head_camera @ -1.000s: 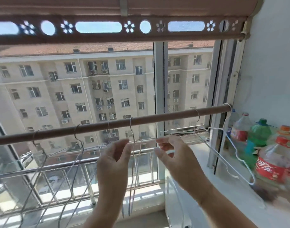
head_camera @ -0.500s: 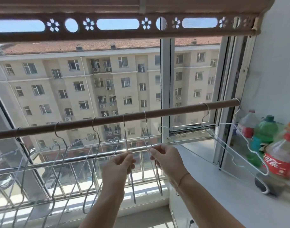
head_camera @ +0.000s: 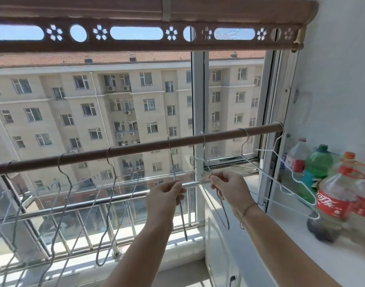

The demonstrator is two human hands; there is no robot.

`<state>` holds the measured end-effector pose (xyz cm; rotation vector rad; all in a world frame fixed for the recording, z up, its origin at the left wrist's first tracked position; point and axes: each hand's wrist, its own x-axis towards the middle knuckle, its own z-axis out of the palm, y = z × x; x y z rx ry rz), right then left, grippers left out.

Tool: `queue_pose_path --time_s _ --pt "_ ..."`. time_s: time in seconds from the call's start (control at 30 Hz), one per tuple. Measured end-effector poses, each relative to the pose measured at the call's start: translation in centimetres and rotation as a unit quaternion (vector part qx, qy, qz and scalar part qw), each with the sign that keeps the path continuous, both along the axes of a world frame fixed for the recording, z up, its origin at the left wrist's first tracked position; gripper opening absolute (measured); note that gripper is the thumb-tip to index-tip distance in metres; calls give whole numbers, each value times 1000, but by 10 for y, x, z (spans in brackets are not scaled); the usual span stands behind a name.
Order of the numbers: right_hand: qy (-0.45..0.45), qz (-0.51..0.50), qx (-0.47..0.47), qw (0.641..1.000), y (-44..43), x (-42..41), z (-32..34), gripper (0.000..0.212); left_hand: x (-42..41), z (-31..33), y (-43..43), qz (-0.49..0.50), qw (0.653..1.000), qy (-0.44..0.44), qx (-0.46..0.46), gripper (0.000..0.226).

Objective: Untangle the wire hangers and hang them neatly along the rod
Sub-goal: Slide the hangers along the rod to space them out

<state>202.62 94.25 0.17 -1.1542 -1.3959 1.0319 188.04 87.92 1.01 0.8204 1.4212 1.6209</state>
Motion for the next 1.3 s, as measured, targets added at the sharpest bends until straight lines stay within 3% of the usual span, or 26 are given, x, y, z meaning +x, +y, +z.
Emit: queue_pose_path --time_s 0.43,0.67,0.87,1.0,1.17,1.3 --pt "-14 -6 4 1000 10 7 -6 14 -3 -9 5 7 1000 5 -3 13" --pt "-101 -90 128 982 -15 3 0 31 -23 -20 -22 35 998 59 2 19" --pt "-86 10 221 971 -57 -43 15 27 -52 -8 -65 100 989 85 67 10" --pt "-74 98 211 970 -84 -80 15 27 -89 -2 -88 163 971 140 107 9" --pt "-68 156 147 974 -93 -125 6 22 -141 -3 -106 241 942 203 113 24" --pt "-74 145 78 984 -96 -159 -8 22 -178 -11 -112 234 950 192 77 36"
